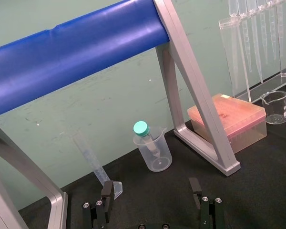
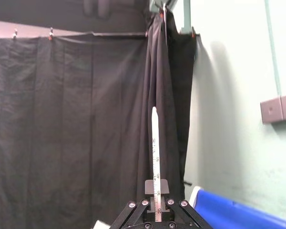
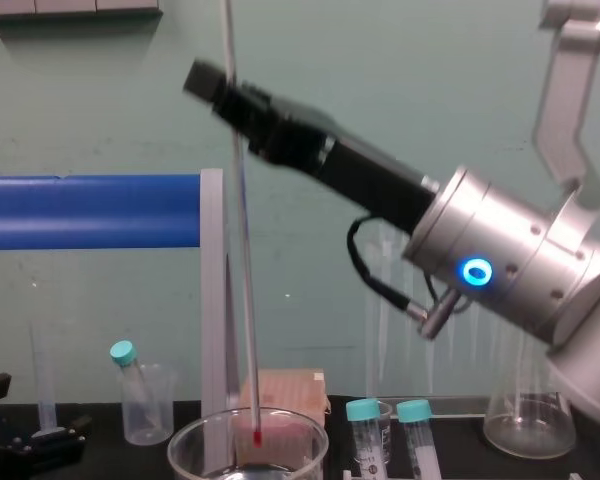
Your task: Hold the thermometer with one hand and immerse one end into the beaker, then reinsert it into the test tube rack.
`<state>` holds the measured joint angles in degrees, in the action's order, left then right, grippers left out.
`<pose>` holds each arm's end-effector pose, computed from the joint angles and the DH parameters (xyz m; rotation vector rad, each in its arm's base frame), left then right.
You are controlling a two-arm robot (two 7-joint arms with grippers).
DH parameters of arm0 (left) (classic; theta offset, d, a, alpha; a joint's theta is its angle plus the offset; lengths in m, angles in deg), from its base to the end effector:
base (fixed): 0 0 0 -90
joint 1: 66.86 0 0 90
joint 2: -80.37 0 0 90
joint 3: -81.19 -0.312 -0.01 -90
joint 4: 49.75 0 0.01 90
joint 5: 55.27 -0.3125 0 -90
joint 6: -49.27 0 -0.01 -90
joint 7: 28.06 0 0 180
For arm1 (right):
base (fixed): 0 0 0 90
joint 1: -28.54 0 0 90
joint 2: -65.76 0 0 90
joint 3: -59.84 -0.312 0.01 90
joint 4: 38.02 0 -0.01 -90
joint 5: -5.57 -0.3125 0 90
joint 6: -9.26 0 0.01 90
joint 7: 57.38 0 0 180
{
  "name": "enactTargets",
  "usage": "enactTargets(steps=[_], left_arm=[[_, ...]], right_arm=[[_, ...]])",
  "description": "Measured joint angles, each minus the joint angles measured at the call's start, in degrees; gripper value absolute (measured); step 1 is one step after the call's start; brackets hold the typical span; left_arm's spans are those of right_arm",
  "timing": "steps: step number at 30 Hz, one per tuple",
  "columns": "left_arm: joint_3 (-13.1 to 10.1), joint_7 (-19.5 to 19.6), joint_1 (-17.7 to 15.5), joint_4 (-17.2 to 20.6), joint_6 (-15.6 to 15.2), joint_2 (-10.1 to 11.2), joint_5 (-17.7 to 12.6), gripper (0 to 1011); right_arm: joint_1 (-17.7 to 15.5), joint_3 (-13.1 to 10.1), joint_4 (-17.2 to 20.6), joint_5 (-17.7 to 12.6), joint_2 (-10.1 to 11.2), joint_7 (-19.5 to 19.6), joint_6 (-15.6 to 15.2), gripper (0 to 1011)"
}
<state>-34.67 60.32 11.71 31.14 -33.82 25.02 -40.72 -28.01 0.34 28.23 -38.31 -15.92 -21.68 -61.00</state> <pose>0.3652 0.0943 -0.3208 0.3046 -0.2850 1.2481 0.4745 0.0846 -0.2447 0.5139 -0.1527 -0.2601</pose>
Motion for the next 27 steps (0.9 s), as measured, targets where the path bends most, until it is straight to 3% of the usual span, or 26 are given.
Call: enactTargets(steps=[8, 16, 27], left_arm=[[0.0, 0.0, 0.0, 0.0, 0.0, 0.0, 0.0, 1008], [0.0, 0.0, 0.0, 0.0, 0.0, 0.0, 0.0, 1008], [0.0, 0.0, 0.0, 0.0, 0.0, 0.0, 0.0, 1008]], right_arm=[[-1.1, -1.8, 6.0, -0.6, 2.2, 2.5, 1.0, 56], [-5.1, -6.3, 14.9, 3.4, 7.8, 11.0, 2.6, 56], [-12.4, -12.0, 21.6, 7.1, 13.6, 17.4, 2.0, 56]])
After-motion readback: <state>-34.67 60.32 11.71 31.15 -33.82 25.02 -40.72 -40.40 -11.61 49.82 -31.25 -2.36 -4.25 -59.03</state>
